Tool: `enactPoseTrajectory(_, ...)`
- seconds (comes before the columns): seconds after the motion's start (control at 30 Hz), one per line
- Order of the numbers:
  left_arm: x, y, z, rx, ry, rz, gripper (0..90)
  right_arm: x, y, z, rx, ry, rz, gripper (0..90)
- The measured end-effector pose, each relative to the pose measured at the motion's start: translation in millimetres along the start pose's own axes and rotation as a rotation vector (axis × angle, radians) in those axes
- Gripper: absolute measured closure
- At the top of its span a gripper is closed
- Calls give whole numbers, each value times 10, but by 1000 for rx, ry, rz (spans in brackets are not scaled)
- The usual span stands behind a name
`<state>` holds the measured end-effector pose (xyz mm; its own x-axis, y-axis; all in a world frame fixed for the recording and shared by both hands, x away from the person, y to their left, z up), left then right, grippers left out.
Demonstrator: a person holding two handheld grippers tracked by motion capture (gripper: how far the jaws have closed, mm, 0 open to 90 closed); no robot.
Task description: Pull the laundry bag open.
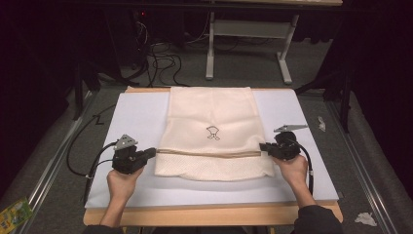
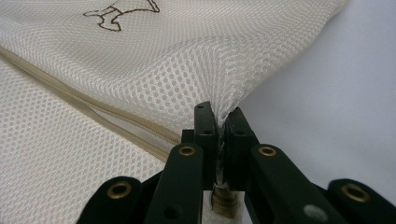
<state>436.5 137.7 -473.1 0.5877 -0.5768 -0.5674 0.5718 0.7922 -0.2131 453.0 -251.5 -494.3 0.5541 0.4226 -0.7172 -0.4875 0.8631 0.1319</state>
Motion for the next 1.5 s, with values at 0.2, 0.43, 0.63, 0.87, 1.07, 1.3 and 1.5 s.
enactPoseTrajectory(0.2,3,4,-2,1,4,3,868,12,18,-19,2,9,-1,864)
enactPoseTrajectory(0.43,13,5,-21,7,13,10,867,66,2,-92,14,22,7,849)
enactPoseTrajectory(0.63,42,10,-50,11,32,19,864,82,-8,-122,26,36,7,833)
enactPoseTrajectory(0.87,76,10,-74,17,47,31,861,121,-14,-163,21,47,-2,780)
enactPoseTrajectory(1.07,78,12,-71,22,42,35,823,149,-31,-190,27,47,-20,653)
enactPoseTrajectory(1.3,28,38,-31,33,10,45,739,80,-53,-129,17,-5,-53,525)
enactPoseTrajectory(1.5,-45,63,13,39,-31,59,700,3,-63,-91,11,-43,-68,516)
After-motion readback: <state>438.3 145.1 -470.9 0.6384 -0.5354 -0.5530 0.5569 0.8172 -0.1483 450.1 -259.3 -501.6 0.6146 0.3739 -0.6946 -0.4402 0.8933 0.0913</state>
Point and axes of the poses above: each handheld gripper's, and its own axes: x roughly forward along the jaws, z roughly out of its top, y roughly to its left, the point moved 10 cm from there along x, roughly forward along the jaws, and after that the axes turned 2 degrees about -x, right-handed, at the moved point
